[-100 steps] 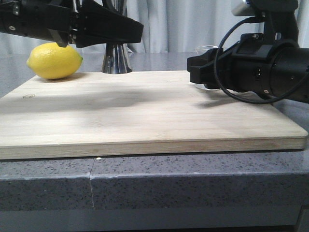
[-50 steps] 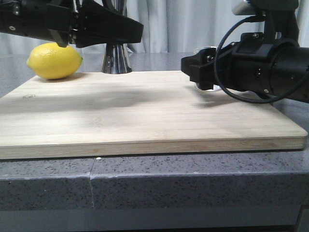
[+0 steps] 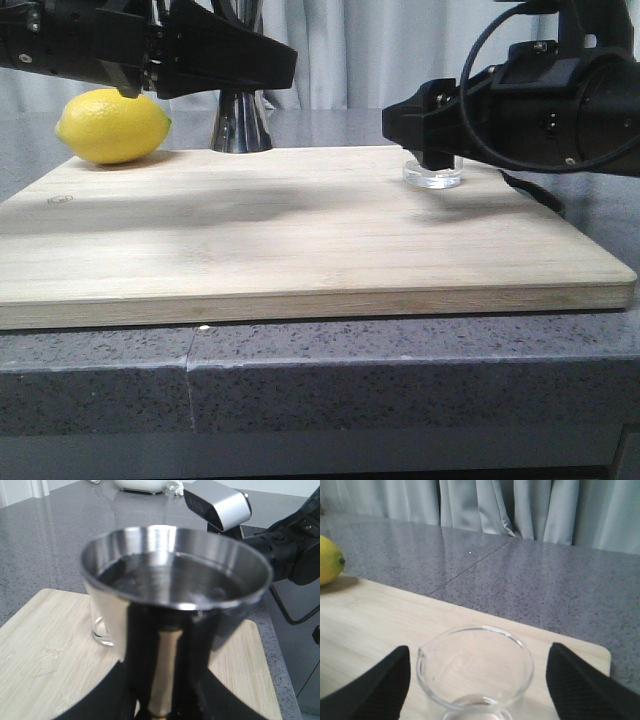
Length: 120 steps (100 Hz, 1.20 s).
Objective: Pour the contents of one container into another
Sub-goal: 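Lower the beaker onto the board with the right gripper, then open the right gripper and raise it away from the beaker, then lower the filled jigger onto the board with the left gripper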
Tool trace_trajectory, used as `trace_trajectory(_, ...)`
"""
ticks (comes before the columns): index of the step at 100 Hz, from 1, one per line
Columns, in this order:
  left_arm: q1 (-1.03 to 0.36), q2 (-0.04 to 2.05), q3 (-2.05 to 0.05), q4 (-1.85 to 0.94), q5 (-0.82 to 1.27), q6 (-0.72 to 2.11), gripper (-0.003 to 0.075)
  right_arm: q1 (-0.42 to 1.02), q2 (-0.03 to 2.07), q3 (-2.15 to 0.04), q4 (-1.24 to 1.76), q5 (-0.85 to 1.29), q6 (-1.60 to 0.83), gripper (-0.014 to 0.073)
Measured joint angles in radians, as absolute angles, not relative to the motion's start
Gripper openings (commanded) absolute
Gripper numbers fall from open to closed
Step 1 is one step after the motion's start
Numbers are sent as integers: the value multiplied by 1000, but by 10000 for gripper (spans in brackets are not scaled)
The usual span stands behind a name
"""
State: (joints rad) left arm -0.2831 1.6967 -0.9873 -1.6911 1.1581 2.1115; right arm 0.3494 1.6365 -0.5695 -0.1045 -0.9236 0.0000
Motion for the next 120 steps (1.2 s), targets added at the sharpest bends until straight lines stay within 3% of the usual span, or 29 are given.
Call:
trace_trajectory(47,-283,1697,-987,-1691,1158,2111,-19,349,1498,-491,-110,-830,0,513)
trace_trajectory(120,-283,1733,-987,-1753,1158,2218,-19,349,1084,-478,-112,-654,0,511)
